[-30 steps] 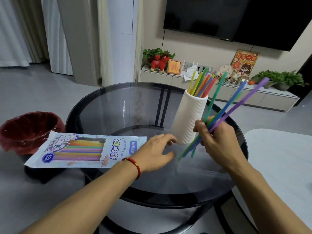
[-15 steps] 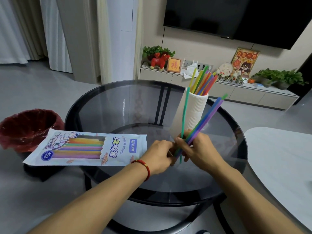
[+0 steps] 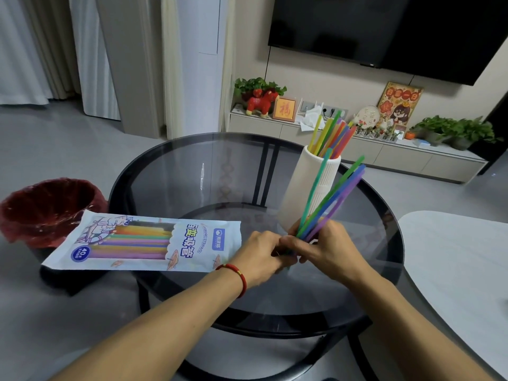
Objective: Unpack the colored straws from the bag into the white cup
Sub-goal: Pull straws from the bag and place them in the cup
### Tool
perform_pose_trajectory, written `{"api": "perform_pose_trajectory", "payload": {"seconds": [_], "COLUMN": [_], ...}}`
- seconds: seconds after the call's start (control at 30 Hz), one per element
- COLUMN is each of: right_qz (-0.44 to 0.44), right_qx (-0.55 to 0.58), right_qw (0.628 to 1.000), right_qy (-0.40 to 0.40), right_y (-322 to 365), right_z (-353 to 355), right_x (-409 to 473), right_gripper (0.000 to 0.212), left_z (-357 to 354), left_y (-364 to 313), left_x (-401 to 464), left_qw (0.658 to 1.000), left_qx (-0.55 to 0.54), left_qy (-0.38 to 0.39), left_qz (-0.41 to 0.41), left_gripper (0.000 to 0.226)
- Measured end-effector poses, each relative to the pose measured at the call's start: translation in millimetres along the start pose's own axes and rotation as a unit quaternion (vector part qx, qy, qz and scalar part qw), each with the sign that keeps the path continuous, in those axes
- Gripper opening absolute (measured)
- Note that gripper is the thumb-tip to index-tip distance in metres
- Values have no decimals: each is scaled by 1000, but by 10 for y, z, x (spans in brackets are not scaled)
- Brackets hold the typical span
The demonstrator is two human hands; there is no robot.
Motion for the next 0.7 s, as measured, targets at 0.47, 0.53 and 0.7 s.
{"api": "perform_pose_trajectory", "payload": {"seconds": [0.47,0.53,0.7], "right_qz": [-49,-63,-76], "right_qx": [2,-5,27], "right_qw": [996,996,992], "right_qy": [-80,-62,-100], "right_y": [40,2,4], "right_z": [306,243,357], "right_x": [-2,-10,-56], "right_gripper": [8,10,23], "left_z": [281,391,453], "left_y": [46,95,117], "left_x": [34,1,-70], "left_qw": [998,994,992], "left_qx": [14,26,35], "left_qy": [-59,-93,-110], "left_qz": [36,45,49], "left_gripper": [46,41,36]}}
Point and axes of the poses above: each hand's wrist, its own x-axis towards the middle knuckle, its own z-axis out of the back of the hand, y = z × x, the point moved 7 cm from there along x, towards the middle knuckle, and after that the axes turned 6 degrees about x, right-handed, at the moved point
